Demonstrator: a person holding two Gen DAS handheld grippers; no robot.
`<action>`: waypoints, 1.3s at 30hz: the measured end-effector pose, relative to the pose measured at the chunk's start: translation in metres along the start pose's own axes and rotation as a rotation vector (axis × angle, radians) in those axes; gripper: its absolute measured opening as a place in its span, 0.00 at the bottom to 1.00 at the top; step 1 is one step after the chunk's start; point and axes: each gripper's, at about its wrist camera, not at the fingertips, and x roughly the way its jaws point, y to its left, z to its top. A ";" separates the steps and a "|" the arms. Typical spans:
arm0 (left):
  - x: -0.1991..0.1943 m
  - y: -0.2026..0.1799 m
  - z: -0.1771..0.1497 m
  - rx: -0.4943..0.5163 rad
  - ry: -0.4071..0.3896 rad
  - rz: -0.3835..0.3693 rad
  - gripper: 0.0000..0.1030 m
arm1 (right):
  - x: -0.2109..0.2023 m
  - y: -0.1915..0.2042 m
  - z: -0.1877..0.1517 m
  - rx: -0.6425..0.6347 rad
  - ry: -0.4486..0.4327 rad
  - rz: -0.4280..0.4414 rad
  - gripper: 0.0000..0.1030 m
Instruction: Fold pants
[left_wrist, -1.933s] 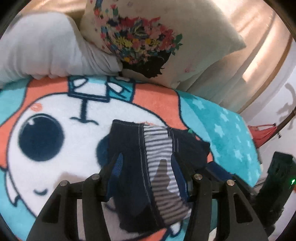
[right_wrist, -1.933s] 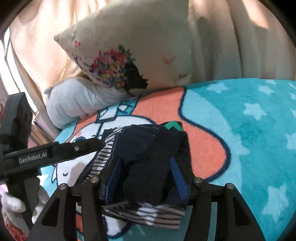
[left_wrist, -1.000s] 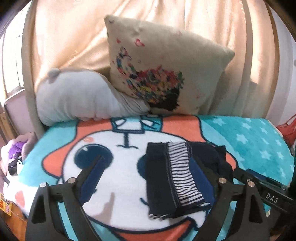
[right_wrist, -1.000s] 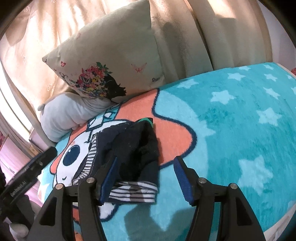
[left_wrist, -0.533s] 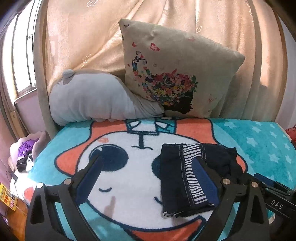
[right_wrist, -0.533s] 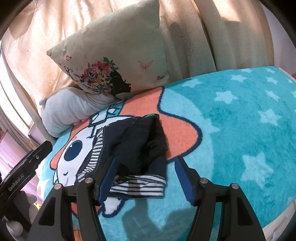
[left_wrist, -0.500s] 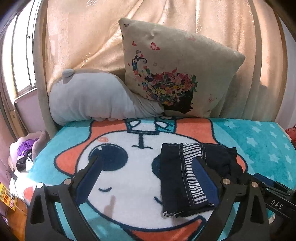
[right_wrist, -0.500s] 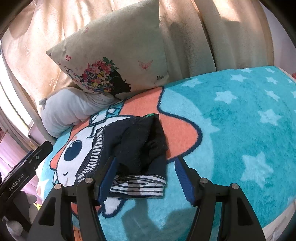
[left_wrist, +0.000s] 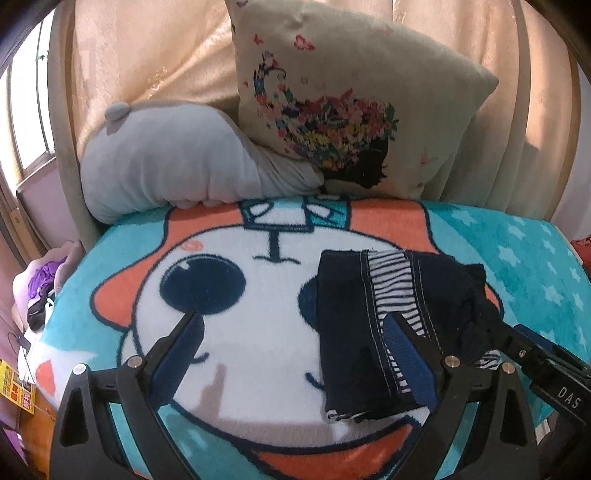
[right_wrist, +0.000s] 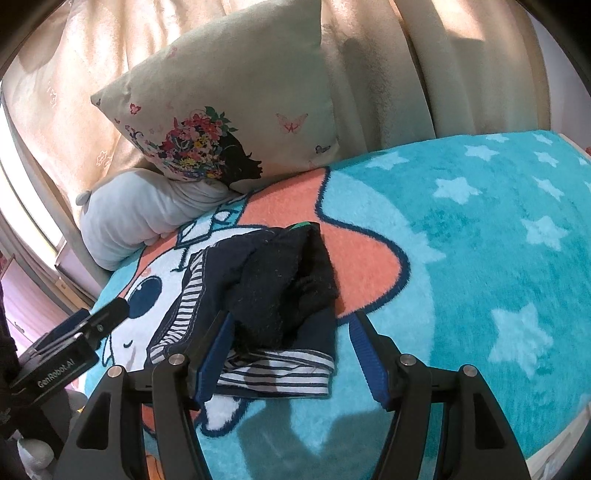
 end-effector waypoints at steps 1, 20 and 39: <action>0.001 -0.001 -0.001 0.001 0.007 -0.003 0.94 | 0.000 -0.001 0.000 0.004 0.002 0.001 0.68; -0.021 0.021 0.004 -0.106 -0.118 -0.017 0.94 | -0.003 -0.008 -0.003 0.017 -0.008 0.003 0.69; -0.010 -0.006 -0.003 -0.004 -0.008 -0.074 0.94 | -0.006 -0.011 -0.007 -0.006 -0.015 -0.064 0.69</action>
